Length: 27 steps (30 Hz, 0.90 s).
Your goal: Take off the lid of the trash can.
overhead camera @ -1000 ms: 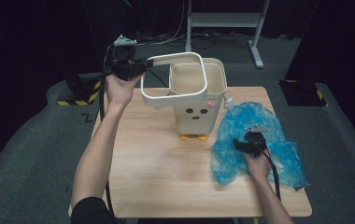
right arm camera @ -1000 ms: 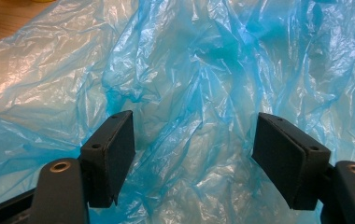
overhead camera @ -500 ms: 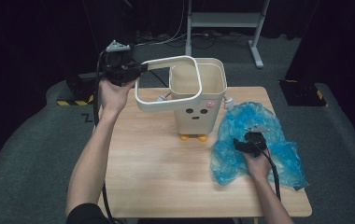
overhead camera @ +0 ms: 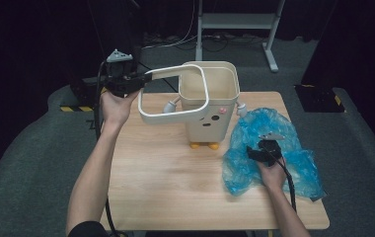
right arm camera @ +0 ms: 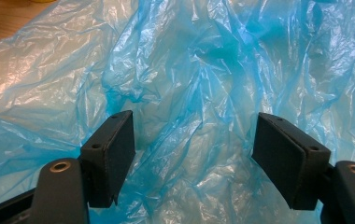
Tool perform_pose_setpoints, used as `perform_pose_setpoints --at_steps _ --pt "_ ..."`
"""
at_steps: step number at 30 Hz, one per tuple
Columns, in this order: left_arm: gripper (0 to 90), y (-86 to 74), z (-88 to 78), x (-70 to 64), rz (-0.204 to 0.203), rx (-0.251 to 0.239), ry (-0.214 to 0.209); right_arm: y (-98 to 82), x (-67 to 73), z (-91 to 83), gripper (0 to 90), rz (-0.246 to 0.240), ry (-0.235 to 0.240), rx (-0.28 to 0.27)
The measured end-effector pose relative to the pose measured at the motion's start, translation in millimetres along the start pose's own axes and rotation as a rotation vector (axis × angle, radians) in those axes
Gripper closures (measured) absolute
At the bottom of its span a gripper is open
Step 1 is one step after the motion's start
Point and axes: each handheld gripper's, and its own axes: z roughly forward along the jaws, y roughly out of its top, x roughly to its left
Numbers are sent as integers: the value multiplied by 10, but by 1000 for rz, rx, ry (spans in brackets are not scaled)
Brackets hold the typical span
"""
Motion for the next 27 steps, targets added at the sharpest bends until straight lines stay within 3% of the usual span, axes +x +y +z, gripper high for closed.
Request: perform_pose_setpoints --at_steps 11,18,22,27 --pt "769 -89 -129 10 14 -9 20 0 1 0 294 1 0 0" --pt "768 -162 -198 38 1 -17 20 0 1 0 294 0 0 0" --pt "769 -189 -238 15 25 -13 35 0 -2 1 294 -1 0 -1" --pt "768 -230 -285 22 20 -18 33 -1 -3 2 294 0 2 -1"
